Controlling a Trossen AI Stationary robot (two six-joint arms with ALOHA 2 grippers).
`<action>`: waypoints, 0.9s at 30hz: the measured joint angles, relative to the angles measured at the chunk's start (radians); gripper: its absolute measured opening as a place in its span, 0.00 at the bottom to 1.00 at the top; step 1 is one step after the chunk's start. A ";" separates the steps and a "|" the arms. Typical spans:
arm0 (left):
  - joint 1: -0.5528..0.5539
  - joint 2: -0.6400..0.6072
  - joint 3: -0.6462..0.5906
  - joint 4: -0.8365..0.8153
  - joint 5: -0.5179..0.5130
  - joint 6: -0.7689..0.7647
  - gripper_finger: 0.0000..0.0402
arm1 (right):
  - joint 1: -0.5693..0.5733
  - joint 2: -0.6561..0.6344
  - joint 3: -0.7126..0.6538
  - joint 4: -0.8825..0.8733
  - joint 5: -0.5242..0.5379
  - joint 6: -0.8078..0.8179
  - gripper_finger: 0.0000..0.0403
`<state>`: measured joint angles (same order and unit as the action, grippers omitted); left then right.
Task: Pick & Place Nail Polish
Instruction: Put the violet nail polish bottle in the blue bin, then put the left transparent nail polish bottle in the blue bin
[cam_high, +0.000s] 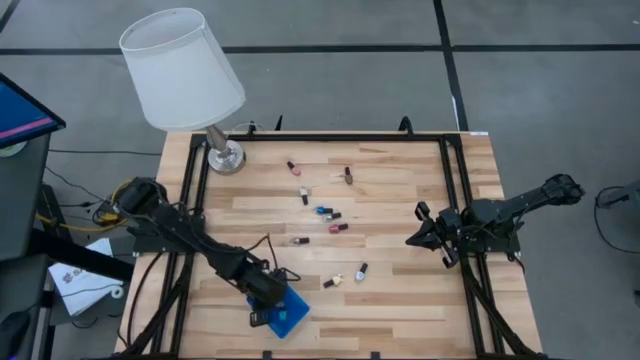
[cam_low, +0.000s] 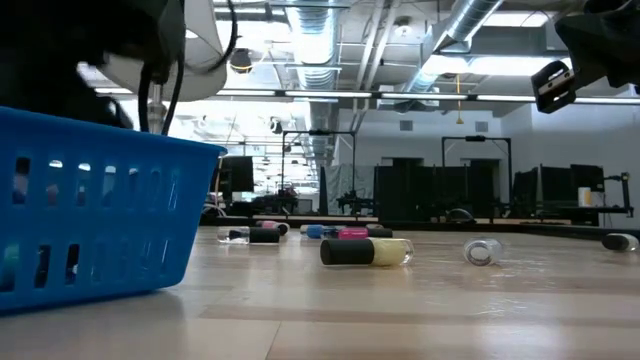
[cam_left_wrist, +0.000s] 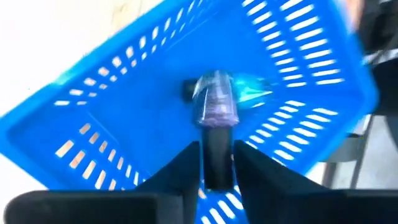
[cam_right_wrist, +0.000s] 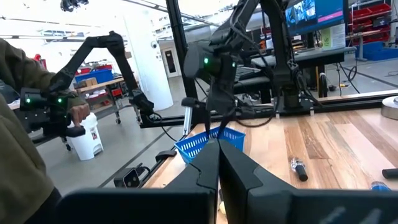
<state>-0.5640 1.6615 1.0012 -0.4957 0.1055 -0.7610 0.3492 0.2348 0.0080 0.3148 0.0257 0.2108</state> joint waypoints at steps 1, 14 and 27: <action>0.000 -0.018 0.000 -0.003 0.000 -0.004 0.29 | 0.000 0.000 0.000 0.000 0.000 0.000 0.00; 0.343 -0.307 0.001 -0.074 -0.185 0.261 0.46 | 0.000 0.000 0.000 0.000 0.000 0.000 0.00; 0.616 -0.081 0.003 -0.013 -0.052 0.598 0.49 | 0.000 0.000 0.000 0.000 0.000 0.000 0.00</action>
<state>0.0517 1.5803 1.0043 -0.5091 0.0540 -0.1635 0.3489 0.2348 0.0079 0.3149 0.0257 0.2108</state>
